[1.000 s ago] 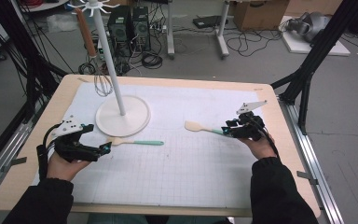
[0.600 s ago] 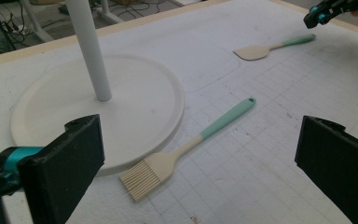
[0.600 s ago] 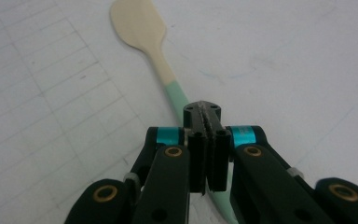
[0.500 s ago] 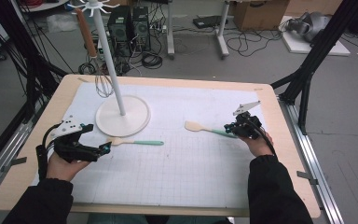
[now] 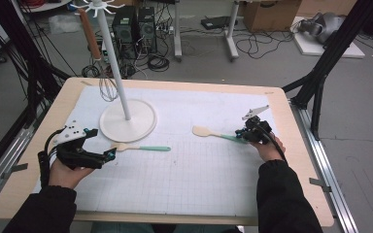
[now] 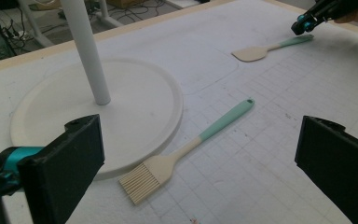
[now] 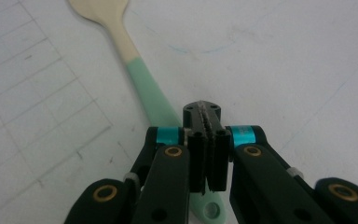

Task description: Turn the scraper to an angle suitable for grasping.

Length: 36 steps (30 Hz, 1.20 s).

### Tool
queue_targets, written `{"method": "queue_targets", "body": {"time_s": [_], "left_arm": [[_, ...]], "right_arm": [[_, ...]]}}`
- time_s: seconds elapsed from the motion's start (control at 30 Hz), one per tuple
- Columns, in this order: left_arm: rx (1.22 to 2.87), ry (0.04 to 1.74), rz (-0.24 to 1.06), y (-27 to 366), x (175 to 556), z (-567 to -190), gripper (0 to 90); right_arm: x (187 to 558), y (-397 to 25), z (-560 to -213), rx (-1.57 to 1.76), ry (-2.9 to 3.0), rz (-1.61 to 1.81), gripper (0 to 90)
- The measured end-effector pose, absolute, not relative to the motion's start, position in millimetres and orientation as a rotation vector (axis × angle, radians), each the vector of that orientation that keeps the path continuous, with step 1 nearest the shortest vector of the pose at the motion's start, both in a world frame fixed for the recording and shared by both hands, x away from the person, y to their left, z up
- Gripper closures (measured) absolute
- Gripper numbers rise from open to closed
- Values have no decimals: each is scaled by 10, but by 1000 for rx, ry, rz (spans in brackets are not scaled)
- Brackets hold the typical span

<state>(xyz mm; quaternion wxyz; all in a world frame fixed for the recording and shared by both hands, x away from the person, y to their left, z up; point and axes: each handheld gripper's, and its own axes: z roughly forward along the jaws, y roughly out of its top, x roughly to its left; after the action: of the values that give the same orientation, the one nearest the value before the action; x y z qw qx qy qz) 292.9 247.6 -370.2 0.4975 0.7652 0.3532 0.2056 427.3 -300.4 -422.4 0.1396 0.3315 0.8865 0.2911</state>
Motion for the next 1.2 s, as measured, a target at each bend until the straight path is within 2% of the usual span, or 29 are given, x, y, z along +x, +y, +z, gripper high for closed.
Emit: {"method": "queue_targets", "body": {"time_s": [1.2], "left_arm": [[1847,860,504,2474,2935,-3711,18]], "right_arm": [[4211,-3086,-4282,962,2687,980,897]]}}
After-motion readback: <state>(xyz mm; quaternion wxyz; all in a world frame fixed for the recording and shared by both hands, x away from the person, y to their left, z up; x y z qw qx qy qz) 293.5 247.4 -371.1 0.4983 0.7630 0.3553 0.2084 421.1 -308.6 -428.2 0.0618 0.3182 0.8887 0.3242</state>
